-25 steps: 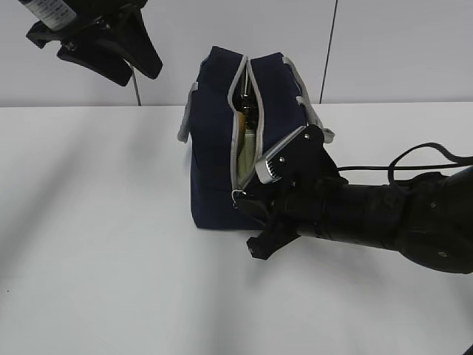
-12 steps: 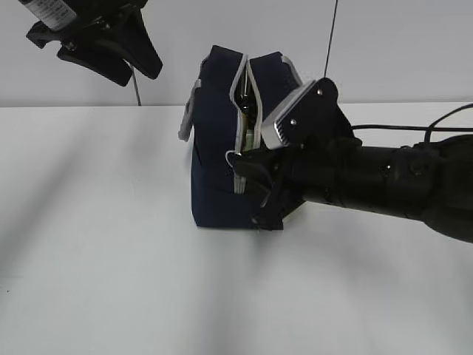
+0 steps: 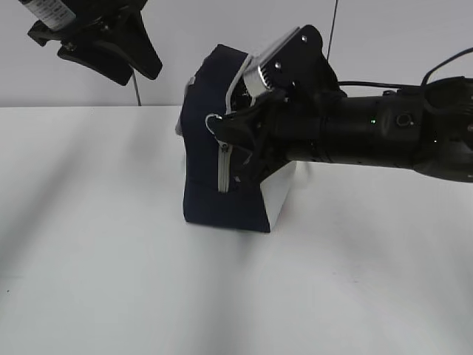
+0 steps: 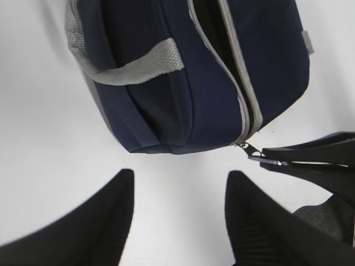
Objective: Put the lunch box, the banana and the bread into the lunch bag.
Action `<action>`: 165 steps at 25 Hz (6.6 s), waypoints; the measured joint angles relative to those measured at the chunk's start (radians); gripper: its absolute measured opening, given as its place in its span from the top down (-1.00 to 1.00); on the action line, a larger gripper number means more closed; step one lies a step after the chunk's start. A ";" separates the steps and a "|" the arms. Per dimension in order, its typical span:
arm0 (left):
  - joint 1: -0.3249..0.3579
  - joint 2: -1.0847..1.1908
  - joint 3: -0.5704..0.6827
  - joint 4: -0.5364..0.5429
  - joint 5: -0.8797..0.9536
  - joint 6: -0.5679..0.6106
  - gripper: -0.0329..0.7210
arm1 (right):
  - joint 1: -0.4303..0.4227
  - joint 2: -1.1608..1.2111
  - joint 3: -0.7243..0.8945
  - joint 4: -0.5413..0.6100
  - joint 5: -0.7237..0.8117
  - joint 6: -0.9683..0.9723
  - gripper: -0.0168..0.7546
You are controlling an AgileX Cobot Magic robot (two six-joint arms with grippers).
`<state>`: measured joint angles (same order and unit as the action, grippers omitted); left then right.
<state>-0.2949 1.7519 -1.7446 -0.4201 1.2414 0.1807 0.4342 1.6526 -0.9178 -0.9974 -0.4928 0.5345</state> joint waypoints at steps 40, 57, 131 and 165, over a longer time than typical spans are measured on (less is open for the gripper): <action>0.026 0.093 0.000 -0.172 -0.052 0.308 -0.09 | -0.006 0.000 -0.238 -0.256 0.238 0.425 1.00; 0.026 0.160 0.000 -0.204 -0.063 0.382 -0.09 | -0.006 -0.035 -0.238 -0.098 0.274 0.450 1.00; 0.025 0.218 0.000 -0.329 -0.035 0.457 0.91 | -0.128 -0.006 -0.276 -0.216 0.152 0.537 1.00; 0.025 0.234 0.000 -0.304 -0.038 0.466 0.91 | -0.142 0.142 -0.524 -0.563 0.131 0.761 1.00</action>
<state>-0.2702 1.9854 -1.7446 -0.7236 1.2037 0.6462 0.2919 1.7950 -1.4421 -1.5601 -0.3619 1.2957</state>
